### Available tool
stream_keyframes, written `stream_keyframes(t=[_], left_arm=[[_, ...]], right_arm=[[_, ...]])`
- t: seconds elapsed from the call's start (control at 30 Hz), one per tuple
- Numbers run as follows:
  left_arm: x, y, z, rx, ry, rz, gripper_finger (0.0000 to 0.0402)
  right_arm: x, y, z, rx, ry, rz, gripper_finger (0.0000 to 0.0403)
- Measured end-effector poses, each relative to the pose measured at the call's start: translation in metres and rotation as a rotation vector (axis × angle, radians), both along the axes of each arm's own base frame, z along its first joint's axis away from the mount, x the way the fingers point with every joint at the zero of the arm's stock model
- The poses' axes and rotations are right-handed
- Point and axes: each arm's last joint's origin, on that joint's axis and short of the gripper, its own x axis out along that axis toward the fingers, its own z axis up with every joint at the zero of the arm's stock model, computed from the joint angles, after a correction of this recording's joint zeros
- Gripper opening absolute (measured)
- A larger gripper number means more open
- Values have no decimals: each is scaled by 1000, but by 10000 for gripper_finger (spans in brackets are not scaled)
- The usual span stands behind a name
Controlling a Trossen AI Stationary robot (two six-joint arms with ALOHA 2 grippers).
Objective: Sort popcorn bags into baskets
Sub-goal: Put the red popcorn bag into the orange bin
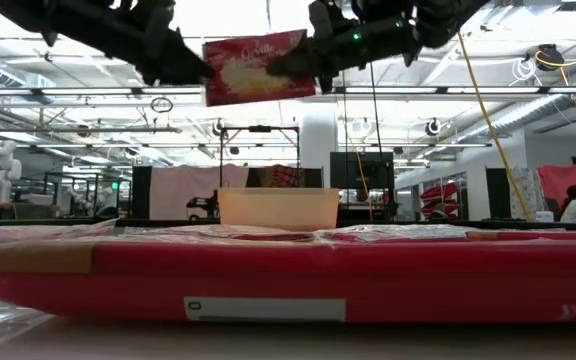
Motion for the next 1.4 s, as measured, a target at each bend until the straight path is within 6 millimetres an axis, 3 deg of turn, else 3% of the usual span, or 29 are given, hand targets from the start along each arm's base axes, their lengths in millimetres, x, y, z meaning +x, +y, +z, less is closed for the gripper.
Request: stream_keyframes(t=[0.17, 0.27, 0.43, 0.57, 0.77, 0.93, 1.03, 1.27, 1.4], left_arm=[[0, 12, 8, -8, -93, -135, 219], [-1, 17, 13, 10, -150, -220, 201], [9, 26, 18, 20, -278, -368, 106], [24, 37, 7, -29, -309, -404, 21], [26, 52, -5, -94, -274, -353, 33], [20, 64, -6, -117, -267, -282, 18], [25, 69, -17, -188, -242, -231, 17], [40, 81, -53, -385, -182, -27, 37], [48, 80, -66, -461, -174, 29, 32]], right_arm=[[-8, 4, -14, -10, -125, 35, 15], [-13, 7, -17, -34, -212, 79, 15], [-17, 8, -23, -44, -240, 82, 14], [-18, 8, -23, -52, -237, 68, 19], [-28, 6, -18, -45, -141, -37, 76], [-53, 7, -9, -38, 58, -160, 143], [-71, 11, -2, -65, 148, -258, 171], [-100, 20, 4, -90, 153, -345, 191], [-113, 23, -10, -105, 101, -345, 186]])
